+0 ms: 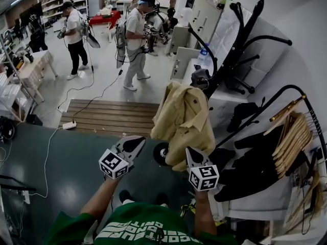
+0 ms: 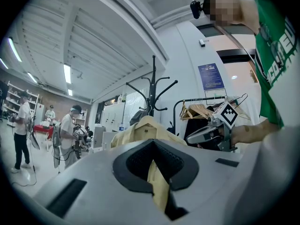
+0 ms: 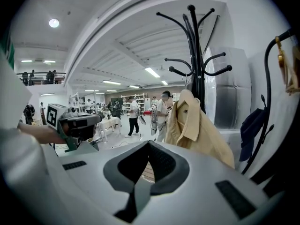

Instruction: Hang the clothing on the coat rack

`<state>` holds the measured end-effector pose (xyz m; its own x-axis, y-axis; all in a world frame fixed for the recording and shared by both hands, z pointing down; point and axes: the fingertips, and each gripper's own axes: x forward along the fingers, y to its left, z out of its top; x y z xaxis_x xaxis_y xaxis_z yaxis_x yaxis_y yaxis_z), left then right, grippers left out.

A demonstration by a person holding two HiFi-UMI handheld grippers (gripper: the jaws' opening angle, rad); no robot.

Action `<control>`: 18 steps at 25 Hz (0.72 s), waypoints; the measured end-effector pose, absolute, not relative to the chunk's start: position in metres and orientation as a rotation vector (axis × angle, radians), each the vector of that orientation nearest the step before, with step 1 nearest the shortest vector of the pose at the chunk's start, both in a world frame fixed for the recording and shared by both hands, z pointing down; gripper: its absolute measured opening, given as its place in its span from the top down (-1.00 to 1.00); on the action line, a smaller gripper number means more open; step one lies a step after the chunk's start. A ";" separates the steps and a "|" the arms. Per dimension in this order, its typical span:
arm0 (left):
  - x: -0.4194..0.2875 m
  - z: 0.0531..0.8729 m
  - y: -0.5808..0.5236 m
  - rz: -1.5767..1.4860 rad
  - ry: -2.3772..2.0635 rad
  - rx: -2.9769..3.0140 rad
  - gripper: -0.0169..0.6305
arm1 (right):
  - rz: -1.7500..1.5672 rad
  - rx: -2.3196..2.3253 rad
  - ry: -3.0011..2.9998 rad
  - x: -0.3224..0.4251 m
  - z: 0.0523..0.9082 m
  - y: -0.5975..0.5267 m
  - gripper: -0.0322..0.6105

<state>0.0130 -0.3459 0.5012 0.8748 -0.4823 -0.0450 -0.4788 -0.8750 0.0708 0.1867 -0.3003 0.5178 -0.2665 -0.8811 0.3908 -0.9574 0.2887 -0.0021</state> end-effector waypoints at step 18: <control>0.011 0.504 -0.347 -0.101 -0.773 2.979 0.94 | 0.302 1.641 -2.255 0.181 0.521 -0.299 0.87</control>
<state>0.0109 -0.3468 0.5043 0.8721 -0.4870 -0.0475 -0.4829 -0.8723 0.0767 0.1807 -0.2989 0.5208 -0.2784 -0.8787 0.3878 -0.9498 0.3119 0.0251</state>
